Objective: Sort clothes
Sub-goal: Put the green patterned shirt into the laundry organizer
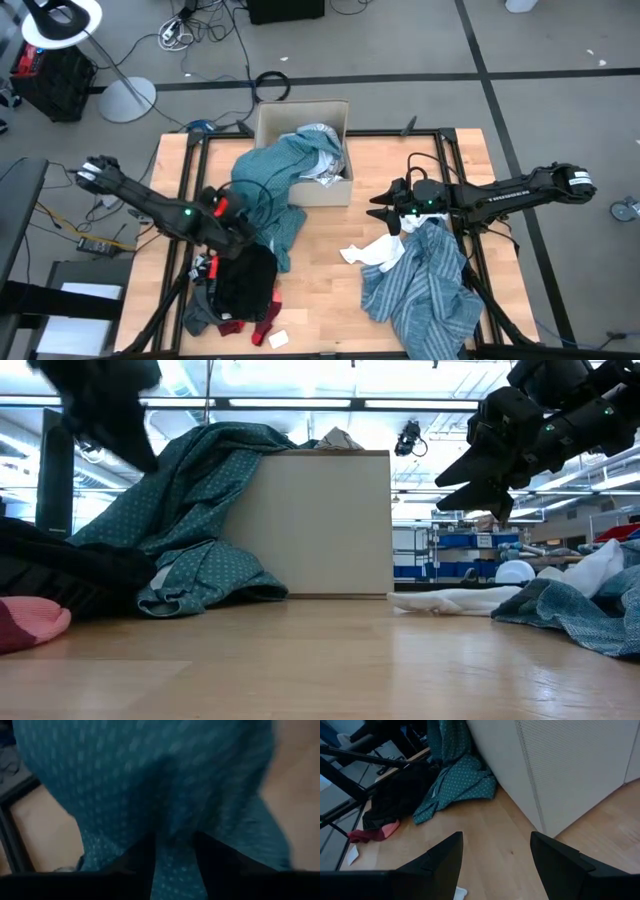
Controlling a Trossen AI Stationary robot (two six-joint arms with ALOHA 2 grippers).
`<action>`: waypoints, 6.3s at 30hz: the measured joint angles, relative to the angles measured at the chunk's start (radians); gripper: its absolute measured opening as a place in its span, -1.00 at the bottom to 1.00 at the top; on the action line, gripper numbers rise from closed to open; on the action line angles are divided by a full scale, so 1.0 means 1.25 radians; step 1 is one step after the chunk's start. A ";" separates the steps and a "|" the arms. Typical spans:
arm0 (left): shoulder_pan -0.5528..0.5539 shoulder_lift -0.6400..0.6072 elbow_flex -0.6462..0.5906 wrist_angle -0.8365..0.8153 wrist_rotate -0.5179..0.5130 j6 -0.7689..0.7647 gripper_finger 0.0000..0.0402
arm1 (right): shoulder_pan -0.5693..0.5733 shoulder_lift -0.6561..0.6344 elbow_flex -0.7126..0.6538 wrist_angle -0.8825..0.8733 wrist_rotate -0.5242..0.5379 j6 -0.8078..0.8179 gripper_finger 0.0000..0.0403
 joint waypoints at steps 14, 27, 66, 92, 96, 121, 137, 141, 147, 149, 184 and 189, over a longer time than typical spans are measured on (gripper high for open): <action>0.099 -0.001 -0.253 0.296 0.053 -0.012 -0.83 | 0.000 0.000 0.000 0.000 0.001 -0.001 0.16; 0.111 -0.030 0.248 0.054 -0.147 0.372 -0.99 | 0.000 0.000 0.000 0.000 0.001 -0.001 0.16; 0.626 0.381 0.674 0.214 0.418 0.902 -0.82 | 0.000 0.000 0.000 0.012 0.001 -0.026 0.16; 0.710 0.600 0.354 0.584 0.625 0.678 -0.38 | 0.000 0.000 0.000 0.015 0.001 -0.023 0.16; 0.709 0.609 0.358 0.582 0.628 0.688 -0.38 | 0.000 0.000 -0.001 0.009 0.002 -0.023 0.16; 0.486 0.172 0.412 0.310 0.378 0.756 -0.38 | 0.028 0.006 -0.001 0.012 -0.003 -0.009 0.16; 0.097 0.014 -0.059 0.502 0.173 0.411 -0.38 | 0.103 0.267 0.042 0.159 0.039 -0.127 0.14; 0.057 0.015 -0.118 0.518 0.173 0.362 -0.45 | 0.140 0.357 0.138 0.136 0.120 -0.243 0.13; 0.038 0.023 -0.175 0.526 0.160 0.340 -0.72 | 0.190 0.452 0.300 -0.057 0.292 -0.330 0.13; 0.038 0.023 -0.188 0.528 0.136 0.341 -0.80 | 0.198 0.473 0.346 -0.120 0.328 -0.330 0.13; 0.159 0.282 -0.073 0.943 -0.058 1.090 -1.00 | 0.162 0.737 0.776 -0.160 0.499 -0.786 -1.00; 0.160 0.252 0.010 0.910 -0.140 1.153 -1.00 | 0.160 0.664 0.789 -0.151 0.529 -0.846 -1.00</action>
